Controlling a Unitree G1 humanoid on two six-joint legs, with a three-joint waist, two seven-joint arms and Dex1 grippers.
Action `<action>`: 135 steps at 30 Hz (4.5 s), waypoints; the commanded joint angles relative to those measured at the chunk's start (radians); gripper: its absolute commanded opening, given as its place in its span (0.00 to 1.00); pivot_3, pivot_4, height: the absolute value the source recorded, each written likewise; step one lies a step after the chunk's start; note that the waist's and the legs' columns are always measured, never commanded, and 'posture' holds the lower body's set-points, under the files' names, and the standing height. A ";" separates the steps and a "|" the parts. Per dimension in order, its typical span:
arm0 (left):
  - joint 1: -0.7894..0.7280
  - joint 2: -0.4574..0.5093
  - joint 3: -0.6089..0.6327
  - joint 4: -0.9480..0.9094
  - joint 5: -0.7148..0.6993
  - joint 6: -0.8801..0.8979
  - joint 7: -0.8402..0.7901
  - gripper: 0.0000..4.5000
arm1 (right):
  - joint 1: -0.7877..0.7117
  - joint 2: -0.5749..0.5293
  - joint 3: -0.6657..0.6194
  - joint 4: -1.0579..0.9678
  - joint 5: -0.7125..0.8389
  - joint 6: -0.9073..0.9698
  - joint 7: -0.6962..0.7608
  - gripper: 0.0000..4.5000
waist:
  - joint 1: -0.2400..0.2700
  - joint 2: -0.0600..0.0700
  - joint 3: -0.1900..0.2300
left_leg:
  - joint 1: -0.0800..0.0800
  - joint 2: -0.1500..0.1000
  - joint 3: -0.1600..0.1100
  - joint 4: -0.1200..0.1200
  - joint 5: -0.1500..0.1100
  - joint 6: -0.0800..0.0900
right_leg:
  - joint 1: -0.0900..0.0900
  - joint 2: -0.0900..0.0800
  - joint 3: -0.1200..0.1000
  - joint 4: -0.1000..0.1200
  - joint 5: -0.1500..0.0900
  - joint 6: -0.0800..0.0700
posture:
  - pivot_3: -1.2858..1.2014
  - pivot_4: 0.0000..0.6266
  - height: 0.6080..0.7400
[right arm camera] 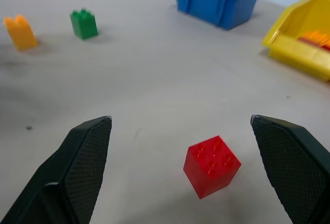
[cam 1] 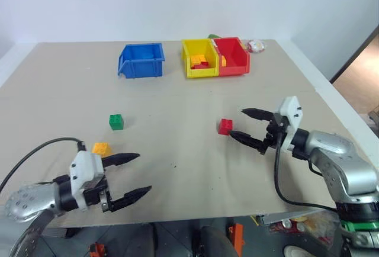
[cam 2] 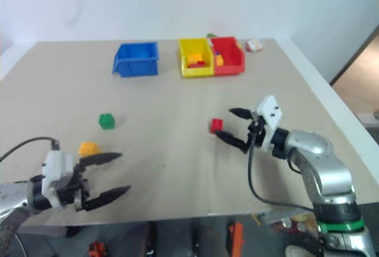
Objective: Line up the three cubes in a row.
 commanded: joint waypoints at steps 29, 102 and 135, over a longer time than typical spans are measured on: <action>-0.283 -0.049 -0.209 0.137 0.103 0.007 -0.100 1.00 | -0.367 0.173 0.127 0.711 -0.263 -0.350 0.238 0.83 | -0.013 0.001 0.000 | 0.003 0.002 0.011 0.005 -0.001 0.001 | -0.003 0.003 0.014 0.009 0.002 0.003 | 0.52 0.24 1.00; -0.360 -0.234 0.151 0.136 0.125 0.388 0.803 1.00 | -0.289 0.117 0.169 0.022 -0.033 -0.018 0.358 0.99 | -0.011 -0.001 0.001 | 0.001 0.008 0.019 0.006 -0.002 0.001 | -0.009 0.005 0.020 0.010 0.005 0.003 | 0.52 0.24 1.00; -0.665 -0.461 0.122 0.328 0.229 0.719 1.093 0.89 | -0.323 0.131 0.184 0.067 -0.062 -0.079 0.355 1.00 | -0.013 -0.003 0.001 | 0.001 0.004 0.022 0.007 -0.002 0.001 | -0.009 0.005 0.021 0.010 0.007 0.007 | 0.52 0.24 1.00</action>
